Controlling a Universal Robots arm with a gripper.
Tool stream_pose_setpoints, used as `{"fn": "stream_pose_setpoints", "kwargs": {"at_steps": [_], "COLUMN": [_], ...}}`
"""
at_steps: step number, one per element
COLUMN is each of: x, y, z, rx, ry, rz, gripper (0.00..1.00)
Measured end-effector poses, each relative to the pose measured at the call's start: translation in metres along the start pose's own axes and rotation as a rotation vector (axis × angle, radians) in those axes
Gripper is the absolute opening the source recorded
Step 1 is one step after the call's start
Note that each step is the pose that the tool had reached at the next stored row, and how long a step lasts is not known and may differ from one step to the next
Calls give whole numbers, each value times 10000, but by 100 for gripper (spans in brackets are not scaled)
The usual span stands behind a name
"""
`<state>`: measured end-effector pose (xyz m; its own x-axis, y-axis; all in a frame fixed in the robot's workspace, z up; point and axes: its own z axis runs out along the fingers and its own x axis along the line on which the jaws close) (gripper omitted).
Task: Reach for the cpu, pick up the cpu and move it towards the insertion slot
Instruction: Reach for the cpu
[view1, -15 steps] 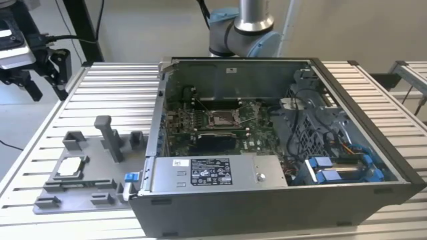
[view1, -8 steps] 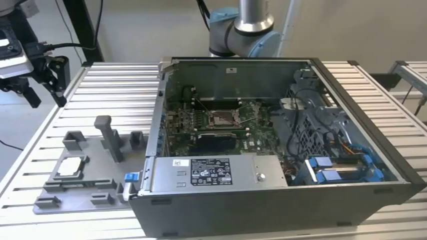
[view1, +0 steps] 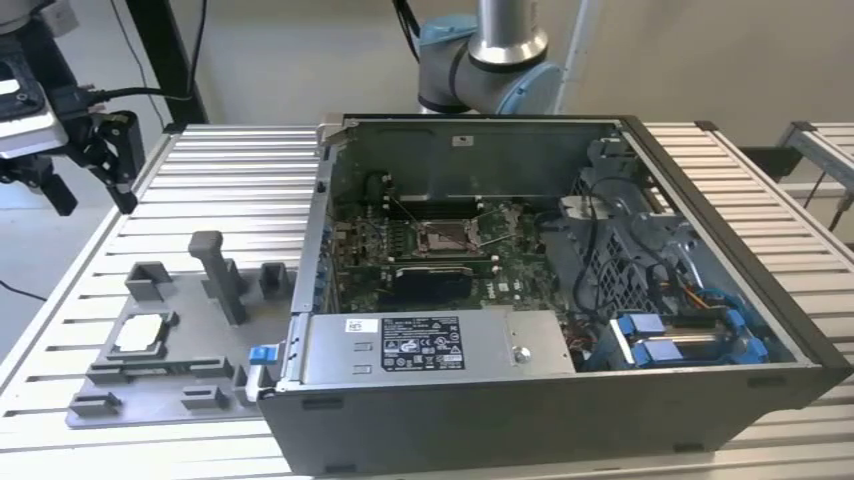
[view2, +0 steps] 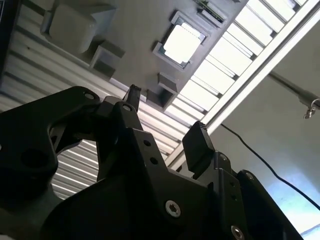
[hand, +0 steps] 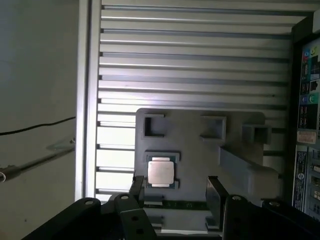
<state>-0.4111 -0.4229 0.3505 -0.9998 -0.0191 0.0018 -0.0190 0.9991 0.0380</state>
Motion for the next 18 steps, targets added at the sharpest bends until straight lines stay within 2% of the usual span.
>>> {"fn": "stream_pose_setpoints", "kwargs": {"at_steps": [13, 18], "x": [0, 0], "y": [-9, -9], "z": [223, 233], "rx": [1, -2], "ry": [2, 5], "rz": [1, 1], "gripper": [100, 100]}}
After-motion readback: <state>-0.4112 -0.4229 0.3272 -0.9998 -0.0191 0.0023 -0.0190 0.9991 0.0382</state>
